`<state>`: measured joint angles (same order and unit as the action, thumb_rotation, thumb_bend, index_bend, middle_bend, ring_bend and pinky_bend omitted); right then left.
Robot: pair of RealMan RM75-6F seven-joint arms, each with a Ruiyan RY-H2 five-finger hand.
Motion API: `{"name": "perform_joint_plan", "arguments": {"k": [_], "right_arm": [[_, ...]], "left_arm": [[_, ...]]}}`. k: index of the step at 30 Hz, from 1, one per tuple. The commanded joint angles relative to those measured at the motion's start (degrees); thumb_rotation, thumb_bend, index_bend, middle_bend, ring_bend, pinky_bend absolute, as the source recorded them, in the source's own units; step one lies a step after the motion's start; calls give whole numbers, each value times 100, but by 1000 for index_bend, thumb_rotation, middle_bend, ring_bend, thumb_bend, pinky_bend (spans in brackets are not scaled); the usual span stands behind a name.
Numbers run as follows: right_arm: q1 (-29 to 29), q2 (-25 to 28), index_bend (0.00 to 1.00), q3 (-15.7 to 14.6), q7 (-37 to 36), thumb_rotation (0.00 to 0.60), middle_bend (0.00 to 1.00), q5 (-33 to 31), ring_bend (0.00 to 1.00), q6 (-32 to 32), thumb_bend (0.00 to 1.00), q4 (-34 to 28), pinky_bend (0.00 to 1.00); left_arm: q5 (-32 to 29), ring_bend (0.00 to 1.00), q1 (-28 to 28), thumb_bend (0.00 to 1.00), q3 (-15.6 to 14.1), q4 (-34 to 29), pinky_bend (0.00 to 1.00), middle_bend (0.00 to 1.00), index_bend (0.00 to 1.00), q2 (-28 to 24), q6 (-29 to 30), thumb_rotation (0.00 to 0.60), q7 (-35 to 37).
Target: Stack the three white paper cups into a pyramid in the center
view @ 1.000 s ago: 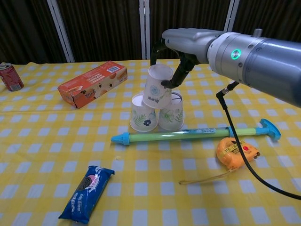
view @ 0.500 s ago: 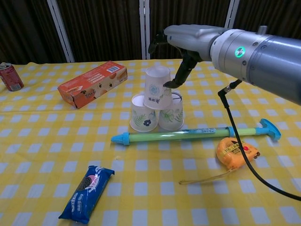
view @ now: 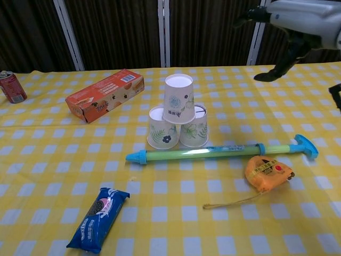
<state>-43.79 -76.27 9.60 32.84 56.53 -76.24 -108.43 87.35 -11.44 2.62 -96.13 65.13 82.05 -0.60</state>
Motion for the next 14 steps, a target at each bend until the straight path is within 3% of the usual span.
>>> {"name": "perform_joint_plan", "arguments": {"k": [1,6,14], "right_arm": [[931,668,84,-647,-1152,600,0,1194,0,-632,126,189,0],[1892,906,0,-1217,-2392,600,0,1771,0,-1186,109,996,0],[2818,791,0,-1599,-3546,600,0,2225,0,-1651,103,2298,0]], "left_arm": [[24,0,37,182,-26,62,0,0,0,83,54,600,-144],[-53,0,92,16,-67,212,0,0,0,225,47,600,-414],[-115,0,202,0,-73,433,0,0,0,428,175,600,-535]]}}
